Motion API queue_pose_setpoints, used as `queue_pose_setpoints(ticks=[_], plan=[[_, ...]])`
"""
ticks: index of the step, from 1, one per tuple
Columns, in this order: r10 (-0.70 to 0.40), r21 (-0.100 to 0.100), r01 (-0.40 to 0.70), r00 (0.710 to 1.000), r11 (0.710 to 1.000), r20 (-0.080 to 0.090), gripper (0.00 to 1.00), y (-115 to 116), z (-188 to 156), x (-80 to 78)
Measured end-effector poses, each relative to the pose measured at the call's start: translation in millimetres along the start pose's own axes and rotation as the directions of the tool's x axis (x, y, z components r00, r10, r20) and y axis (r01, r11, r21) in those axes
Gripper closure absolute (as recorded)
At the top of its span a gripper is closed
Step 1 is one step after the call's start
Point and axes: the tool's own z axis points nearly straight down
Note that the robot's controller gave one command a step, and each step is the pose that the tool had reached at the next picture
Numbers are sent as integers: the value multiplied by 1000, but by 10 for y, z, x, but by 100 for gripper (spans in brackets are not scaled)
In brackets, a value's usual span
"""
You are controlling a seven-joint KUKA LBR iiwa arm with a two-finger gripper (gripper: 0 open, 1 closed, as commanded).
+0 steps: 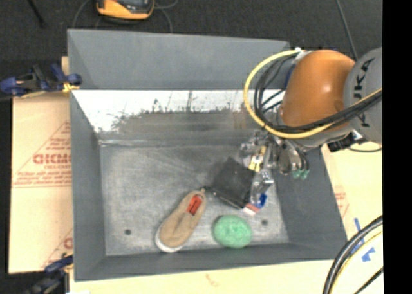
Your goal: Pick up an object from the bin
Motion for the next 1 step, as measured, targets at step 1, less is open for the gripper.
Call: queue_pose_setpoints(ticks=[1], plan=[[-148,3,148,989,989,14,100,-282,947,-184]])
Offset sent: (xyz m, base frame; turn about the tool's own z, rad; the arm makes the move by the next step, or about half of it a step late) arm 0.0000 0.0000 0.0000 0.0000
